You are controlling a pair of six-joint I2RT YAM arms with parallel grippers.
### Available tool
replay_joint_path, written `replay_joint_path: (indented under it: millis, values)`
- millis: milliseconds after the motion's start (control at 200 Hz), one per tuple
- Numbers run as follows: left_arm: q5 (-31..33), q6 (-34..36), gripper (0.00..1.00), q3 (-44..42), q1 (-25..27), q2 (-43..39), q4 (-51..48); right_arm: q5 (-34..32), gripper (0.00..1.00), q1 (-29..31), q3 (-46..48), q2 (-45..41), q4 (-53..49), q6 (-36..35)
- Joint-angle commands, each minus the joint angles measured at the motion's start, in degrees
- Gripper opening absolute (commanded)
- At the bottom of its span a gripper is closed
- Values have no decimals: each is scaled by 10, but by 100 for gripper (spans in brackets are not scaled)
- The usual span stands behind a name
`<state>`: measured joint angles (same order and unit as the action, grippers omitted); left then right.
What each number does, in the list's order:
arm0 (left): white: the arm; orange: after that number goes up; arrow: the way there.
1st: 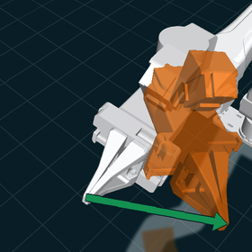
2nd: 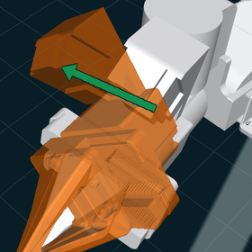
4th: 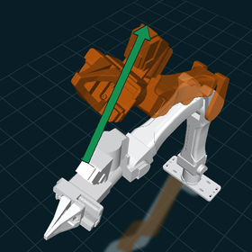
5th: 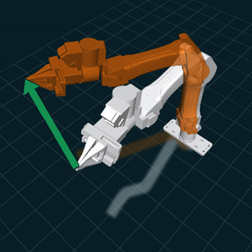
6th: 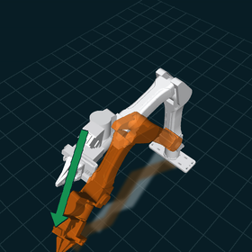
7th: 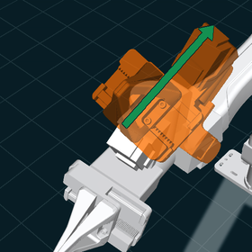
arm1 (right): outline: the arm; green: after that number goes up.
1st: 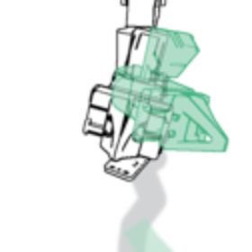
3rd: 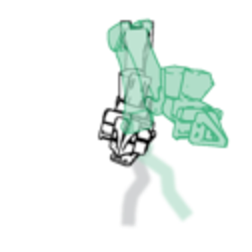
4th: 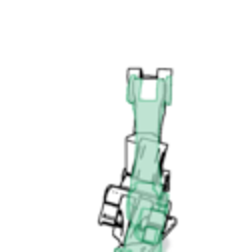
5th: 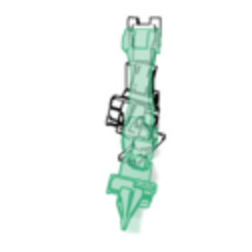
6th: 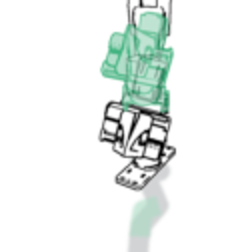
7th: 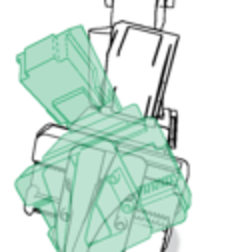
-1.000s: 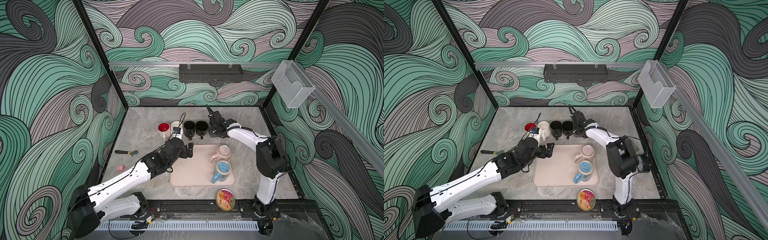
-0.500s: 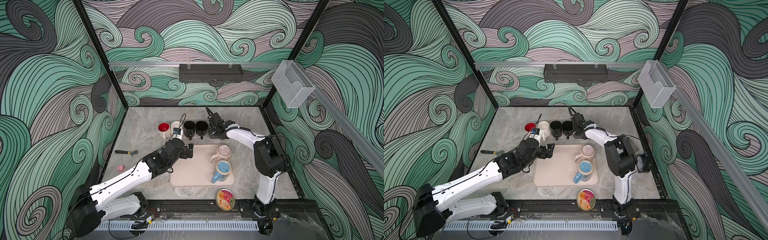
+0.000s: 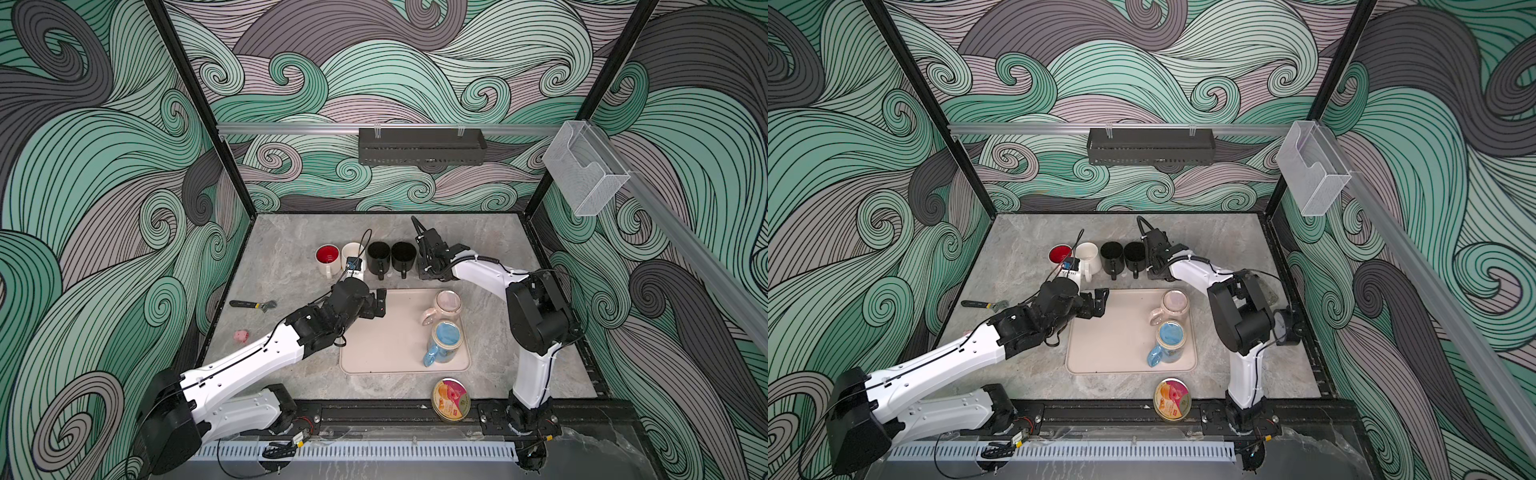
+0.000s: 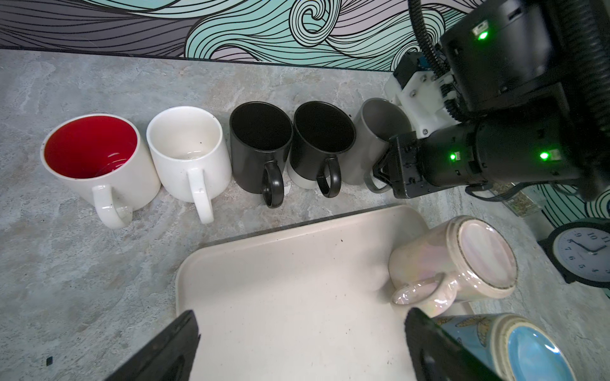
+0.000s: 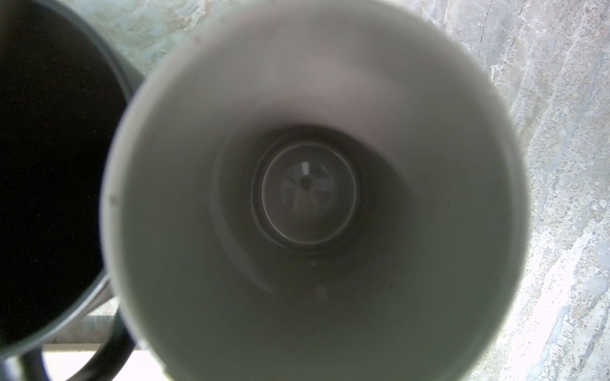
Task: Turn the mug right side up
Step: 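Rotate the grey mug upright and lower it beside the black mugs with the right gripper, then open the right gripper and raise it while the left moves toward the tray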
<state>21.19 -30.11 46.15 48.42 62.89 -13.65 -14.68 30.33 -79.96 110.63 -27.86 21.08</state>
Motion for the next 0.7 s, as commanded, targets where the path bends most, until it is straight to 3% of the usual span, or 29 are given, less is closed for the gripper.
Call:
replay_joint_path:
  millis: [0,450,695]
  values:
    - [4,-7,99,-3,2,0,6,-19,5,8,0,-10,33,6]
    - [11,-10,99,-9,2,0,6,-8,27,14,-6,-24,24,15]
    - [8,-10,99,-8,2,4,8,-19,33,28,-7,-64,9,13]
